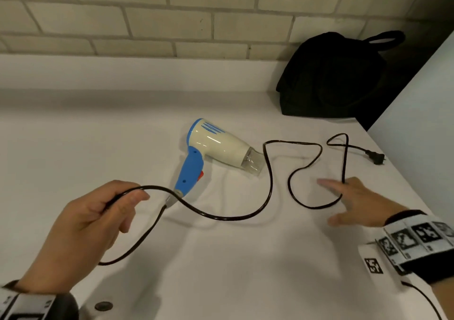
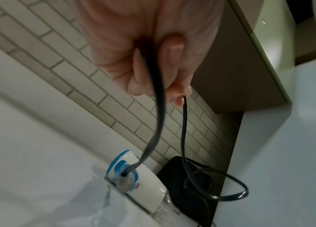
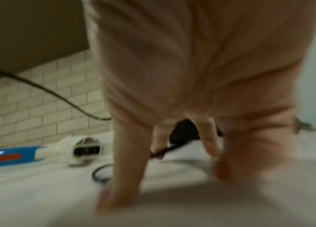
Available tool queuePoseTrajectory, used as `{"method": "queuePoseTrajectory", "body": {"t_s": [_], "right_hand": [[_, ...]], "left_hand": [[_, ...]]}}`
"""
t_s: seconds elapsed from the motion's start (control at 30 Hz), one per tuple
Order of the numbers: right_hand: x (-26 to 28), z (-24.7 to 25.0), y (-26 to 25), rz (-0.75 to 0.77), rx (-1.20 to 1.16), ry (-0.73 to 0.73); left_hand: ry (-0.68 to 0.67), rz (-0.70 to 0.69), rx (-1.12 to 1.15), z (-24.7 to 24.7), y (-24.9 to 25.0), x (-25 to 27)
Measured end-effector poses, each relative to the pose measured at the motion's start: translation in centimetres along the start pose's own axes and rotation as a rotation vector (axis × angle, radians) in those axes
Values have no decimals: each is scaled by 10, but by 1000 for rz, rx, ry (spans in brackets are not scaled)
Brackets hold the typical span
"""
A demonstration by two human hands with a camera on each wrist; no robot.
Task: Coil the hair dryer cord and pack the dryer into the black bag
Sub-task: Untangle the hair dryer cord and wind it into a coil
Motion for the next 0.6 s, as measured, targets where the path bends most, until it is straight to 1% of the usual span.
{"method": "queuePoseTrajectory", "body": {"t_s": [0.03, 0.1, 0.13, 0.2, 0.23, 0.27, 0.3, 0.33, 0.37, 0.43, 0.5, 0.53, 0.57, 0.6], "right_hand": [[-4, -5, -3, 35, -4, 9], [-13, -9, -11, 127, -42, 116], [-17, -8, -14, 148, -79, 167], [-27, 0, -11, 111, -197, 224], [-34, 6, -5, 64, -237, 271], [-40, 14, 1, 11, -252, 337], [-47, 22, 6, -36, -238, 392], [-52, 28, 8, -61, -207, 411], [-55, 32, 7, -62, -167, 399], [-56, 37, -4, -29, -82, 308], [-44, 43, -23, -24, 33, 214], [-35, 49, -35, -30, 101, 211], [-25, 54, -48, -3, 158, 256], [-13, 59, -63, 66, 204, 326]], "left_hand": [[1, 9, 18, -1, 1, 1], [-6, 21, 58, 1, 3, 4], [9, 13, 63, 5, 2, 4], [61, 30, 94, 15, -5, 1], [88, 52, 118, 22, -10, -1], [101, 76, 166, 28, -14, -2], [142, 117, 227, 34, -17, -4], [182, 172, 287, 39, -20, -5], [198, 204, 336, 43, -22, -5], [209, 205, 410, 42, -21, -2], [164, 195, 431, 32, -16, -1], [137, 185, 415, 24, -11, -1], [100, 162, 380, 14, -3, -1], [39, 129, 347, 2, 5, -1]]}}
Point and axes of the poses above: each hand's wrist, its own x-axis away from the middle knuckle, its own z-axis out of the back of the hand, y = z × x, the point moved 2 cm from there along -x, towards the middle knuckle, and after that the axes turned 1 degree about -x, right-handed, at the moved point
